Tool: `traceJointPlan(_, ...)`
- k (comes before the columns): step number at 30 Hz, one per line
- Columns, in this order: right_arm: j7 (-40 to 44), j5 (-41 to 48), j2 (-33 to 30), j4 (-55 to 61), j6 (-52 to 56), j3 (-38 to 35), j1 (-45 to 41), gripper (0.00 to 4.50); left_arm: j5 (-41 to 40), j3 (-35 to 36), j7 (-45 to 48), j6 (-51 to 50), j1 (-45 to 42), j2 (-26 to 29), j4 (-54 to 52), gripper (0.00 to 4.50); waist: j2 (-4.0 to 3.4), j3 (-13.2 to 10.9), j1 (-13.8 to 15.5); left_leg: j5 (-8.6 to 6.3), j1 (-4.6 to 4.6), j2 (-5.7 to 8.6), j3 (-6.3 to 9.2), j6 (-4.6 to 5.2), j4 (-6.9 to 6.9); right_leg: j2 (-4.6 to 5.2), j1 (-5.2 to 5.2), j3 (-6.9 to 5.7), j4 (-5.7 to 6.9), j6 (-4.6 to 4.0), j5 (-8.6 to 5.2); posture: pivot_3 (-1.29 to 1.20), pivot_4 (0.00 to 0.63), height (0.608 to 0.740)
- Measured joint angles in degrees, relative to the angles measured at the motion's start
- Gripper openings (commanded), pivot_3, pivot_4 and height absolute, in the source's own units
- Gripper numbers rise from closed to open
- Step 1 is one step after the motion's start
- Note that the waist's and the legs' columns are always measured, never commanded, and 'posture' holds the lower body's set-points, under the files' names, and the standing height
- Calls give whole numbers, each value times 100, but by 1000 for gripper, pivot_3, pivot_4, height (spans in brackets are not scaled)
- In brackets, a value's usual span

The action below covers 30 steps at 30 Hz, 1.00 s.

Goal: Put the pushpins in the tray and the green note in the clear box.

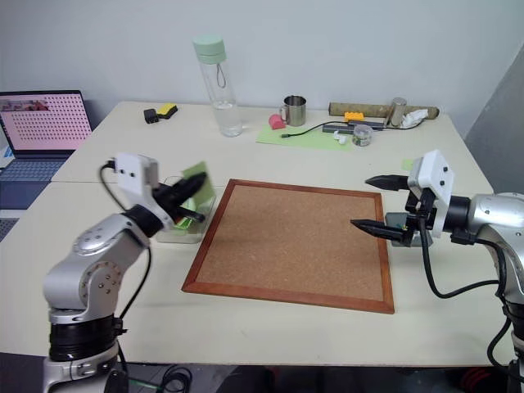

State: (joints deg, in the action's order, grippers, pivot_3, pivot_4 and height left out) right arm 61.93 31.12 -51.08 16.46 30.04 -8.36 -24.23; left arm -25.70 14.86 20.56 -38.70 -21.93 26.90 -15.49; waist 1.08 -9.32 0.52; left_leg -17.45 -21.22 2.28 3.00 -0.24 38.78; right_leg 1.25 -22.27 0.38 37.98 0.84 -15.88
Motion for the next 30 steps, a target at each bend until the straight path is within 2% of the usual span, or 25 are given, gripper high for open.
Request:
traceJointPlan(3, 3, 165, 94, 36, 222, 174, -175, 4483, 296, 129, -300, 70, -57, 91, 326, 0, 1, -1, 60, 0, -11, 1, 2, 0, 1, 2, -7, -3, -2, -1, 0, 0, 150, 740)
traceJointPlan(12, 1, 684, 232, 373, 737, 318, -687, 4483, 442, 133, -371, 189, -213, 216, 789, 0, 2, 0, 84, 12, -82, 0, 4, -21, 8, 4, -87, -9, 10, -10, 8, 0, 150, 740)
traceJointPlan(15, -47, 734, 245, 372, 836, 318, -692, 4500, 487, 174, -390, 196, -213, 276, 944, 466, 2, 0, 83, 12, -86, 0, 2, -21, 7, 5, -91, -7, 9, -10, 8, 0, 150, 740)
traceJointPlan(30, -64, 723, 240, 368, 861, 346, -684, 4500, 281, 314, -74, 135, -242, 410, 857, 3567, 2, 0, 80, 12, -87, 0, 1, -21, 8, 5, -92, -7, 10, -11, 9, 0, 150, 740)
